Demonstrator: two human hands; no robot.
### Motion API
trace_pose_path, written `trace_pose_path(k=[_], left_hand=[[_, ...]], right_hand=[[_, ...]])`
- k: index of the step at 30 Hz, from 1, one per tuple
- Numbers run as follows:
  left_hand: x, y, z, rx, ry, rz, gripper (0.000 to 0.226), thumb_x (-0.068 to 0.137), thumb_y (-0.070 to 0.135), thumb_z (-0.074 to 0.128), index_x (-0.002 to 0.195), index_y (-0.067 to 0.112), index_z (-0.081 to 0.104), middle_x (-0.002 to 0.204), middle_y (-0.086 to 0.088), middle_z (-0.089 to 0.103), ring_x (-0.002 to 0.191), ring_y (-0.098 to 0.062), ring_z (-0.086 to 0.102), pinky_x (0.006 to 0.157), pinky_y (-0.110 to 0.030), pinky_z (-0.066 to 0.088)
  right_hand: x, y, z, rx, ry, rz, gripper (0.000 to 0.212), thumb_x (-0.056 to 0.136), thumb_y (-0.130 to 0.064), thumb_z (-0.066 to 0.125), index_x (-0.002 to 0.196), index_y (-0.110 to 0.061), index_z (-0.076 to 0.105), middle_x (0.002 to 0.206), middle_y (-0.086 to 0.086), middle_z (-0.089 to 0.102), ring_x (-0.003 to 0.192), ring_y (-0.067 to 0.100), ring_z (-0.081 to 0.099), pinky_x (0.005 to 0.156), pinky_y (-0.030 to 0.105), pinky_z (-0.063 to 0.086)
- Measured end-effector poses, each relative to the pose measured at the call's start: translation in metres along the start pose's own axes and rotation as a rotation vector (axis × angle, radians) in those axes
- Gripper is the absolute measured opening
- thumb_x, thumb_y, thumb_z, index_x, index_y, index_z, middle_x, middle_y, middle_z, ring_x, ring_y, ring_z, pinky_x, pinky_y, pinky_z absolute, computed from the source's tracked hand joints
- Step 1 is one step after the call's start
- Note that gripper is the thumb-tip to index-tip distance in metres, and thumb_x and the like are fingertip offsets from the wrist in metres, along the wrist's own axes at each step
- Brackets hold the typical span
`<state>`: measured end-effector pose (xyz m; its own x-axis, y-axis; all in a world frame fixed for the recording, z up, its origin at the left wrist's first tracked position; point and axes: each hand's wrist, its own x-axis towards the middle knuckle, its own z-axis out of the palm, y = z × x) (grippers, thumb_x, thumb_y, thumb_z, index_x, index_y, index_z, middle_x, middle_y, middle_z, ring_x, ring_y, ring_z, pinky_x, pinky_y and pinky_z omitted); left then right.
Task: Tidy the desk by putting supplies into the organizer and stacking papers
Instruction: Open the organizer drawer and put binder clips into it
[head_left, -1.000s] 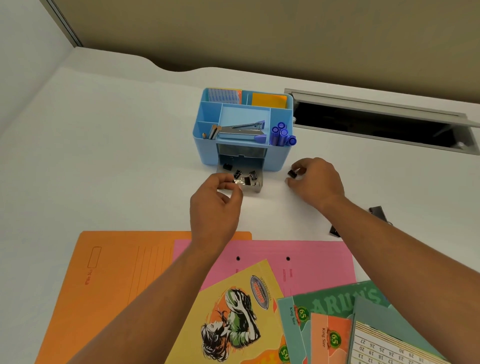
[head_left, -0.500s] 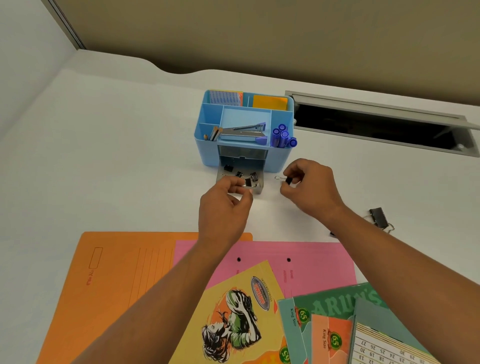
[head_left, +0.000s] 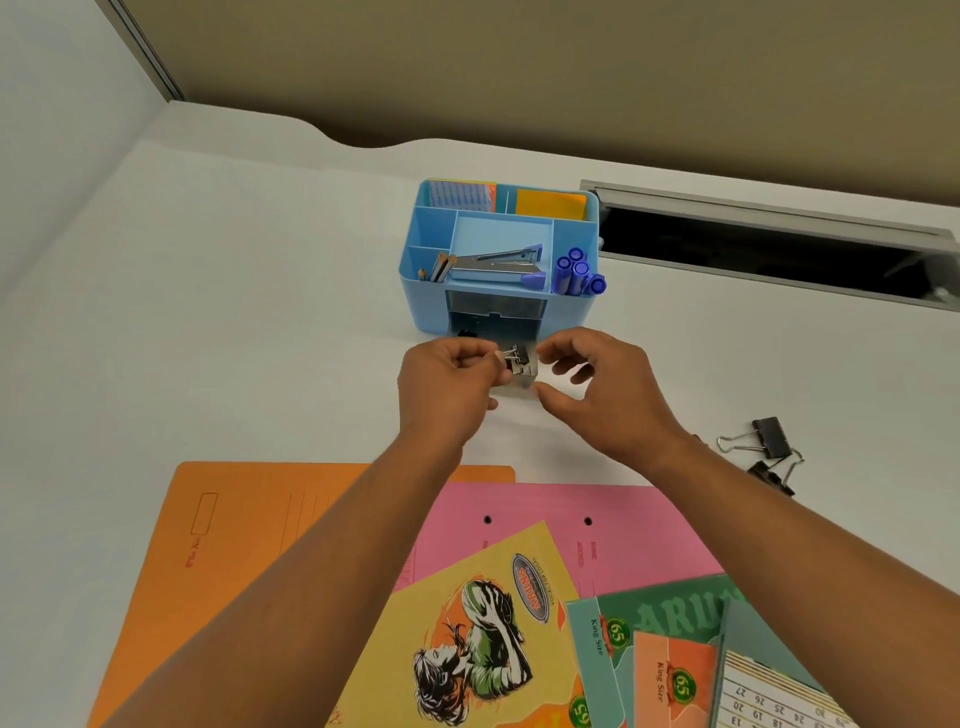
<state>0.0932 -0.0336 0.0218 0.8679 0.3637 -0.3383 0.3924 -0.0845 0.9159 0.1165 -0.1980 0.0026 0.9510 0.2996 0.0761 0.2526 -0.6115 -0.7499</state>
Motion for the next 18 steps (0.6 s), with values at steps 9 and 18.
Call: trace_pose_path(k=[9, 18], left_hand=[[0.007, 0.004, 0.006, -0.003, 0.031, 0.014, 0.013, 0.09, 0.015, 0.068, 0.102, 0.021, 0.068, 0.097, -0.001, 0.073, 0.078, -0.011, 0.072, 0.064, -0.026, 0.061], [-0.012, -0.025, -0.009, 0.012, 0.16, 0.006, 0.01, 0.087, 0.021, 0.071, 0.097, 0.02, 0.067, 0.09, 0.004, 0.07, 0.068, -0.011, 0.07, 0.069, -0.038, 0.06]], right_hand=[[-0.007, 0.008, -0.002, -0.052, 0.006, 0.052, 0.018, 0.082, -0.026, 0.075, 0.098, -0.029, 0.067, 0.093, -0.016, 0.065, 0.081, 0.003, 0.062, 0.072, 0.023, 0.054], [-0.012, 0.014, 0.008, -0.047, 0.043, 0.185, 0.008, 0.086, -0.025, 0.07, 0.094, -0.026, 0.068, 0.086, -0.018, 0.063, 0.075, 0.004, 0.062, 0.074, 0.025, 0.055]])
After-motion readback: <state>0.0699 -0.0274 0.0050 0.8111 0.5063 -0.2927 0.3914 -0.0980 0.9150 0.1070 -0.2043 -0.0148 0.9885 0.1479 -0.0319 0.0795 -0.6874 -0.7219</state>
